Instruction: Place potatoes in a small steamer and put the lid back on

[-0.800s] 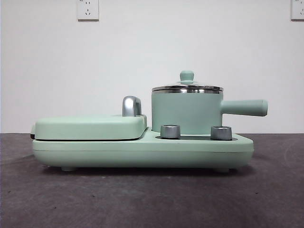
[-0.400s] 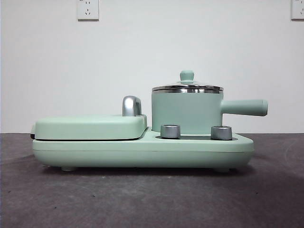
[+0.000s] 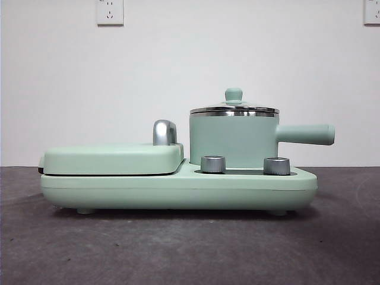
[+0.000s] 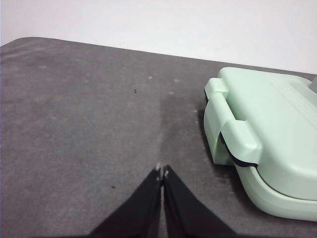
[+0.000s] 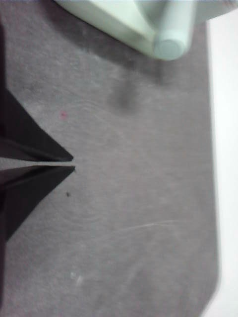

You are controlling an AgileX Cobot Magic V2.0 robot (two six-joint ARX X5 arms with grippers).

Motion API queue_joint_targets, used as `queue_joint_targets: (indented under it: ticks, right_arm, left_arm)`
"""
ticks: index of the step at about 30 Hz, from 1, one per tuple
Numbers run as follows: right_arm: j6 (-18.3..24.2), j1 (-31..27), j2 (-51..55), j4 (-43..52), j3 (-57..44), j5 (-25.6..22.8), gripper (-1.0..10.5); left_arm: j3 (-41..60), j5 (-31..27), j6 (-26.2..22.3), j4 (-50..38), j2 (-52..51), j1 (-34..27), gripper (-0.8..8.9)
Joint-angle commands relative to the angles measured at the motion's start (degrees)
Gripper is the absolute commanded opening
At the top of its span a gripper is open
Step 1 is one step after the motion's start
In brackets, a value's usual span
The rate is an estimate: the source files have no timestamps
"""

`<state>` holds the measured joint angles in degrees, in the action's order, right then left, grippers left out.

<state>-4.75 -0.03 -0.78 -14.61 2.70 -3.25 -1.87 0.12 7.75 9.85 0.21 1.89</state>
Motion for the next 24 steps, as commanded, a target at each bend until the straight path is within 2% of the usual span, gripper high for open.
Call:
queue_joint_targets:
  ticks: [1,6,24]
  right_arm:
    - [2.51,0.13,0.57,1.81,-0.92,-0.26,0.1]
    - [2.71,0.13,0.57,4.72,-2.05,-0.17,0.1]
    - [3.72,0.13,0.57,5.62,-2.05,-0.20,0.1]
  left_arm:
    - [1.11,-0.13,0.26,-0.70,-0.02,-0.04,0.07]
    - [1.11,-0.11,0.28,-0.66,-0.02,-0.02,0.07]
    - [1.11,-0.13,0.28,-0.68,-0.02,-0.02,0.07]
